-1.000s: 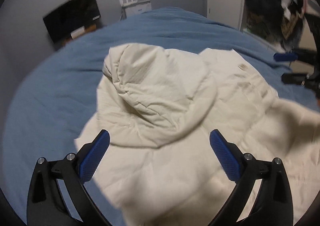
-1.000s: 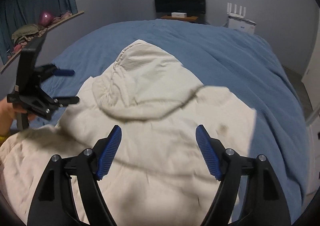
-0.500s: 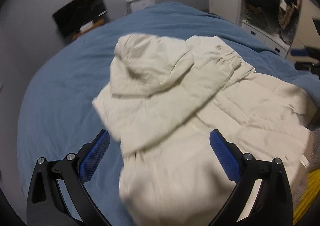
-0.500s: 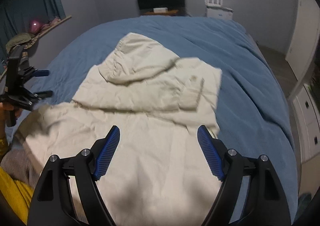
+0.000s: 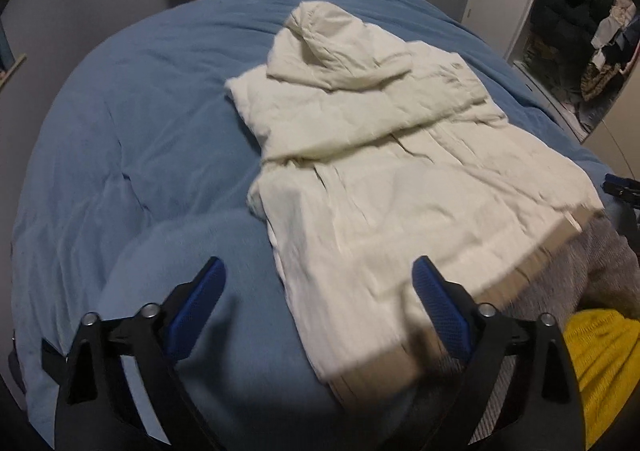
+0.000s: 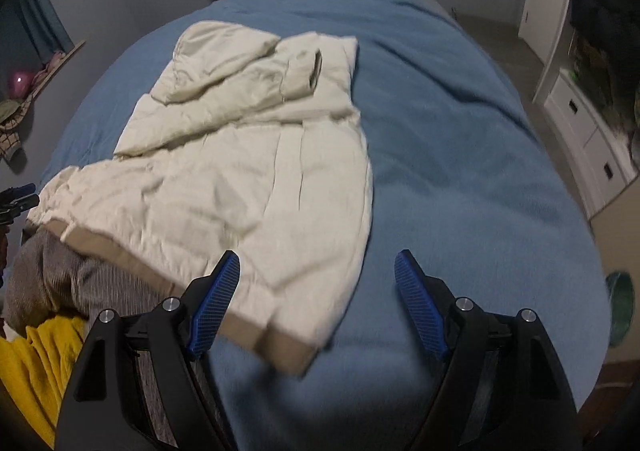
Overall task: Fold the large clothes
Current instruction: 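Move both tools to the tan hem band of the jacket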
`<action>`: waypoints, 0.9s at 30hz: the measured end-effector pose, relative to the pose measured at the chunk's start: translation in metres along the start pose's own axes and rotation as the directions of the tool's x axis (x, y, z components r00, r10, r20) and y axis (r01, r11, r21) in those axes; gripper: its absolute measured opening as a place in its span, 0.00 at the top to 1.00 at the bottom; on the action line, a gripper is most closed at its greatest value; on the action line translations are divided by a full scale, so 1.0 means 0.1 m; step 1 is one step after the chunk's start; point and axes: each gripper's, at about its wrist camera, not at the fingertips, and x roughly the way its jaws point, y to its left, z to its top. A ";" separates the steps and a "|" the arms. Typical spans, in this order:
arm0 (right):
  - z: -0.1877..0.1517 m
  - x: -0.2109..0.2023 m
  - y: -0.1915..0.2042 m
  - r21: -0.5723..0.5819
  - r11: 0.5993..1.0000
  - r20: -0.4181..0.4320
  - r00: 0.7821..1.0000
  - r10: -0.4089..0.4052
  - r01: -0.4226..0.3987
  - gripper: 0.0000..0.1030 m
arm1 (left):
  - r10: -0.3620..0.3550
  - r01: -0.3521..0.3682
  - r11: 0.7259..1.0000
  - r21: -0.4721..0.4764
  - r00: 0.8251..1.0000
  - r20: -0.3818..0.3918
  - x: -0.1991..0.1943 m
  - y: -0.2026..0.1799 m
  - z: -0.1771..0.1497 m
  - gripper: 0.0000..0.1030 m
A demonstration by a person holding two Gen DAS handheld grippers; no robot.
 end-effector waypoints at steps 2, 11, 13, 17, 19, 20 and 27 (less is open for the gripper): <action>-0.11 0.03 0.02 0.000 1.000 -0.025 1.000 0.008 -0.008 0.26 | -0.013 0.013 1.000 -0.002 1.000 -0.026 0.01 -0.02 -0.07 0.17; -0.19 0.15 0.08 -0.005 0.998 -0.075 0.995 0.061 -0.062 0.26 | -0.082 0.077 0.994 -0.074 0.994 -0.075 0.08 0.02 -0.28 0.23; -0.17 0.22 0.08 -0.006 0.998 -0.089 0.994 0.058 -0.059 0.26 | -0.099 0.091 0.991 -0.093 0.992 -0.078 0.10 0.03 -0.29 0.24; -0.11 0.34 0.12 -0.010 0.997 -0.099 0.993 0.069 -0.070 0.27 | -0.093 0.086 0.992 -0.087 0.993 -0.075 0.18 -0.03 -0.25 0.24; -0.11 0.36 0.16 -0.035 0.998 -0.101 0.994 0.052 -0.056 0.32 | -0.092 0.088 0.995 -0.055 0.993 -0.079 0.21 -0.10 -0.23 0.30; -0.12 0.36 0.20 -0.063 0.997 -0.100 0.995 0.028 -0.035 0.39 | -0.084 0.081 0.996 -0.038 0.993 -0.084 0.21 -0.13 -0.23 0.31; -0.17 0.41 0.05 -0.042 0.998 -0.138 0.990 0.039 -0.045 0.61 | -0.119 0.117 0.993 -0.034 0.989 -0.092 0.29 -0.07 -0.28 0.34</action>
